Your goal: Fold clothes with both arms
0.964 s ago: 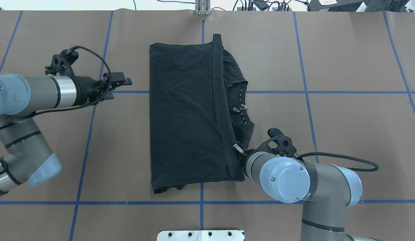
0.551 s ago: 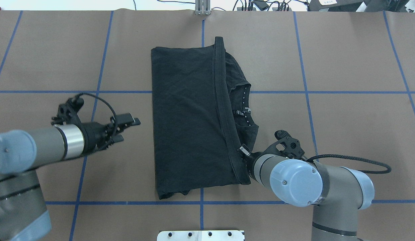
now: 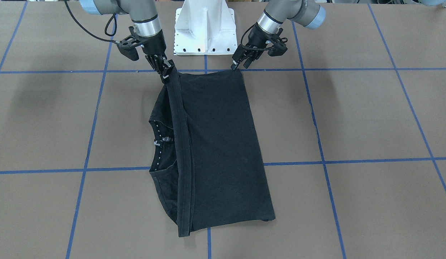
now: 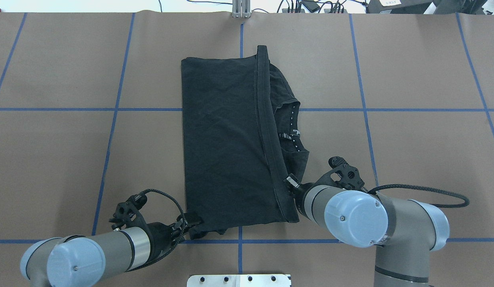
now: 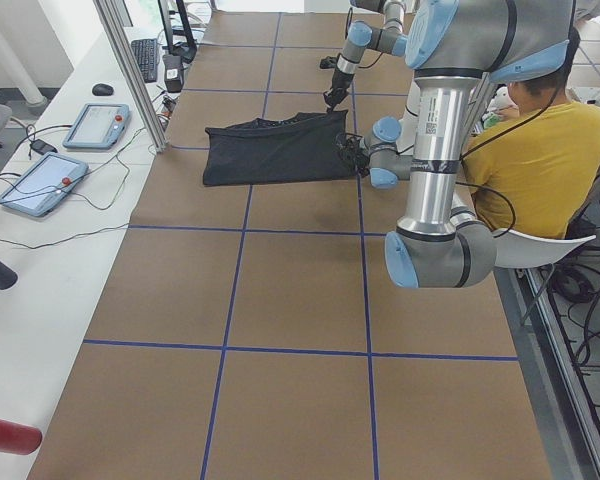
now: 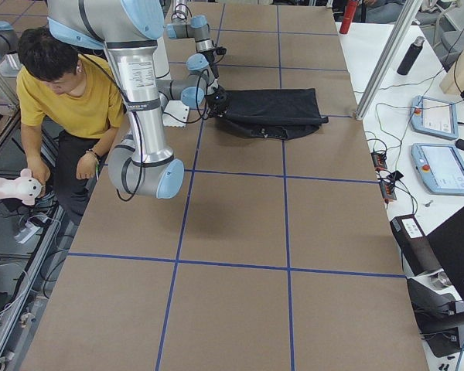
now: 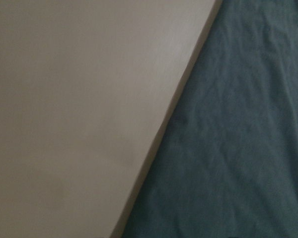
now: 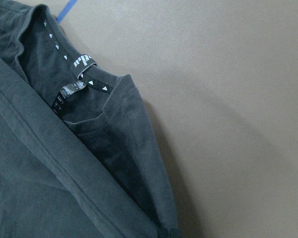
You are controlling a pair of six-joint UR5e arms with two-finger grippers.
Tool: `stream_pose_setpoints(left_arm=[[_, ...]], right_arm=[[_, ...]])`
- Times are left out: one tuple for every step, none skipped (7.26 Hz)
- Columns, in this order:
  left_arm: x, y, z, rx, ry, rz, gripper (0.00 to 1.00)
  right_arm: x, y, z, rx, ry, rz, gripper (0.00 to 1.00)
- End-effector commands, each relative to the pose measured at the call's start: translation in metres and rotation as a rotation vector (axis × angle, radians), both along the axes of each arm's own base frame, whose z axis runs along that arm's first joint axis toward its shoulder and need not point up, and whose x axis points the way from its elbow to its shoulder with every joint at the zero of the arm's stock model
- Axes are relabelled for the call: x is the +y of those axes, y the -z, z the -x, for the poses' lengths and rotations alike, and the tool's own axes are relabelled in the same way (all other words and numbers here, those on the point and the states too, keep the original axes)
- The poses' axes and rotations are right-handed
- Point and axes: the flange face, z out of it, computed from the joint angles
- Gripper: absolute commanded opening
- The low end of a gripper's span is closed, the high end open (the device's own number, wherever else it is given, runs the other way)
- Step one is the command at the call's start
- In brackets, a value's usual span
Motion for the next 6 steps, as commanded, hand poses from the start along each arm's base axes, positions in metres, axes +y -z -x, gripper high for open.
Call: stream_pose_setpoints(left_arm=[[0.008,0.000,-0.012,-0.018,-0.016,0.005,0.72],[0.008,-0.004,-0.011,-0.025,-0.016,0.006,0.68],[0.008,-0.008,-0.011,-0.033,-0.016,0.006,0.67],[0.008,-0.011,-0.014,-0.041,-0.016,0.006,0.67],[0.008,-0.013,-0.017,-0.047,-0.016,0.006,0.65],[0.006,-0.016,-0.017,-0.053,-0.013,0.007,0.58]], right_arm=[[0.000,0.000,0.000,0.000,0.001,0.000,0.00],[0.000,0.000,0.000,-0.002,0.001,0.000,0.00],[0.001,0.002,-0.002,-0.007,0.000,0.000,0.00],[0.001,0.004,-0.002,-0.009,0.000,-0.003,0.00],[0.001,0.004,-0.003,-0.010,-0.001,-0.002,0.00],[0.001,0.004,-0.003,-0.009,0.000,-0.003,0.00]])
